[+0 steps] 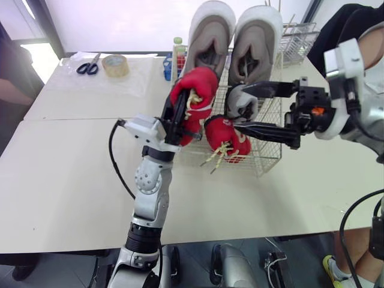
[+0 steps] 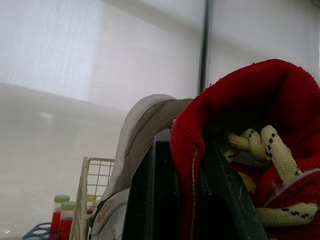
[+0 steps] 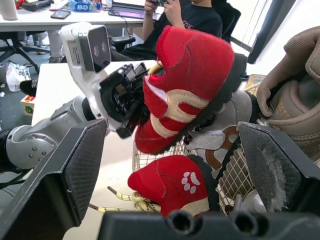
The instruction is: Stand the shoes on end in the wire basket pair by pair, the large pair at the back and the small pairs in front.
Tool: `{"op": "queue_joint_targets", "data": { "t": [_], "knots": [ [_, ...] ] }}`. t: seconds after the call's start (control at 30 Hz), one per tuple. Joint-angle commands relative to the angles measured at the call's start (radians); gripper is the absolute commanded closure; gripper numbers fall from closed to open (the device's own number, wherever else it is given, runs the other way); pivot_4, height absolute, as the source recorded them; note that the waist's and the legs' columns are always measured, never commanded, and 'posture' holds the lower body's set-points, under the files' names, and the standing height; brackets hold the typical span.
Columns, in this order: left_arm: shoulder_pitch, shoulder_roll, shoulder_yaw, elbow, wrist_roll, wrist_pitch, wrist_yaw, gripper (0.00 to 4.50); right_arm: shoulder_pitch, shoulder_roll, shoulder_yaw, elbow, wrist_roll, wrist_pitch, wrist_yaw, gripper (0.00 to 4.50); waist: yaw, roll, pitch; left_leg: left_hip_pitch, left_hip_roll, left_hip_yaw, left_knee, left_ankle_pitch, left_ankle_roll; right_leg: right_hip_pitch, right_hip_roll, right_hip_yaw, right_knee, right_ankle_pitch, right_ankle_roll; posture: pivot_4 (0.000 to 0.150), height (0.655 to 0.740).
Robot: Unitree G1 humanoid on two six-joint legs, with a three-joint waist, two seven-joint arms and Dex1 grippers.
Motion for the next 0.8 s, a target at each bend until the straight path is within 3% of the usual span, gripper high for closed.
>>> {"op": "queue_joint_targets", "data": {
  "t": [0.03, 0.8],
  "knots": [
    [0.003, -0.019, -0.044, -0.008, 0.018, -0.007, 0.004, 4.45, -0.015, -0.002, -0.021, -0.020, 0.018, 0.003, -0.007, 0.00, 0.000, 0.000, 0.000, 0.000, 0.000, 0.000, 0.000, 0.000, 0.000, 0.000, 0.000, 0.000, 0.000, 0.000, 0.000, 0.150, 0.7400],
    [0.020, -0.046, -0.083, -0.103, -0.003, 0.091, 0.125, 4.45, -0.027, -0.002, -0.003, -0.009, 0.016, 0.006, 0.009, 0.00, 0.000, 0.000, 0.000, -0.003, 0.000, -0.001, 0.000, 0.000, 0.001, 0.000, 0.000, -0.002, -0.005, 0.001, -0.001, 0.150, 0.7400]
  ]
}}
